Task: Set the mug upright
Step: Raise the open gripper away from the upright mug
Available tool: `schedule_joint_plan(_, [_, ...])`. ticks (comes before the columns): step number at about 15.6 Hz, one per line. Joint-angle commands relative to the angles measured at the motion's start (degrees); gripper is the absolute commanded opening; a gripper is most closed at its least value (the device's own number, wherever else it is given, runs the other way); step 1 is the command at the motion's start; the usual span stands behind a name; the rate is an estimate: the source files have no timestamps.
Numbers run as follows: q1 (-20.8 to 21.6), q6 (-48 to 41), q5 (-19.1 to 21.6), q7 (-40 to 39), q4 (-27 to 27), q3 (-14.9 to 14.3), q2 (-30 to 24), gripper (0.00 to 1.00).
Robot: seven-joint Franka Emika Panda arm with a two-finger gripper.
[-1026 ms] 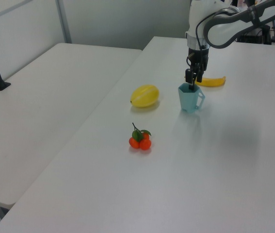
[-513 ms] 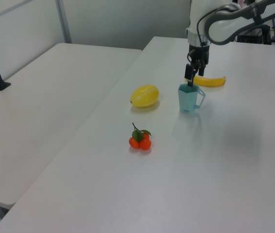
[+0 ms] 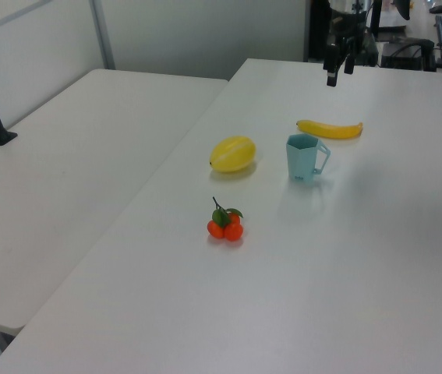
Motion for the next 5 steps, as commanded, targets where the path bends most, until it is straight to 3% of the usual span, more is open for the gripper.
schedule_joint_plan(1, [-3.31,-0.1,0.04,-1.2,-0.16,2.43,-0.77,1.0])
schedule_joint_plan(5, [-3.4,-0.45,0.21,-0.68,0.55,2.17,-0.51,1.0])
